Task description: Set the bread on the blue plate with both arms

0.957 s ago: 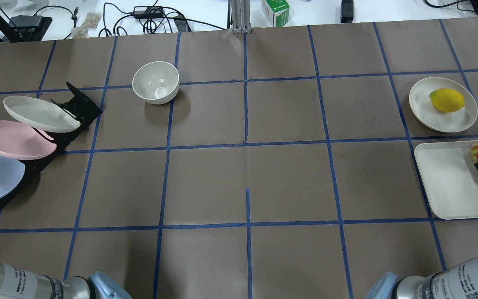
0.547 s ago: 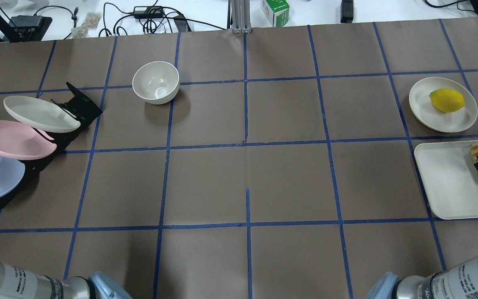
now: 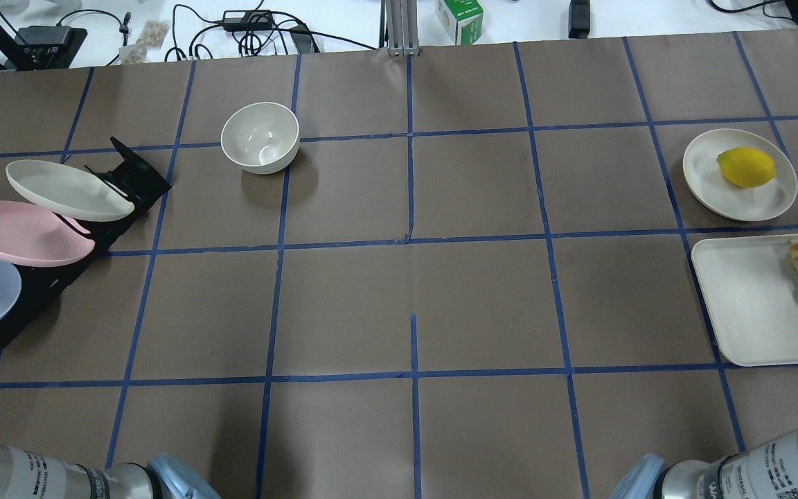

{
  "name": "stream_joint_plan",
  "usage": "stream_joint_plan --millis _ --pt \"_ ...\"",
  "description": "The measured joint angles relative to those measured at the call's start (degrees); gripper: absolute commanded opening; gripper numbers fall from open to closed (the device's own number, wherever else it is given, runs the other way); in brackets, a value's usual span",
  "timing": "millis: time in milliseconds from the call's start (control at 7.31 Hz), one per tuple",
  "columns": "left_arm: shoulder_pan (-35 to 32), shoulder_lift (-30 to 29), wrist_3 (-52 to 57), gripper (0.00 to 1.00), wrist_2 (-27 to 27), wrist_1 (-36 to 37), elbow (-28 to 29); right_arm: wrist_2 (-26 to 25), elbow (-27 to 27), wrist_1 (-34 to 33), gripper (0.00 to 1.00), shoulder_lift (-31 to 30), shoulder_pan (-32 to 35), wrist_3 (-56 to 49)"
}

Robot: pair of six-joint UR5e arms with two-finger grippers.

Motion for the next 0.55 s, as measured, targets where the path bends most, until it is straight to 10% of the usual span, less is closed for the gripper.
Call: stream_joint_plan --millis 547 --pt "0.7 6.1 0.0 0.0 7.1 -14.1 6.3 -0.6 0.0 2.4 0.07 -3.0 1.4 0.7"
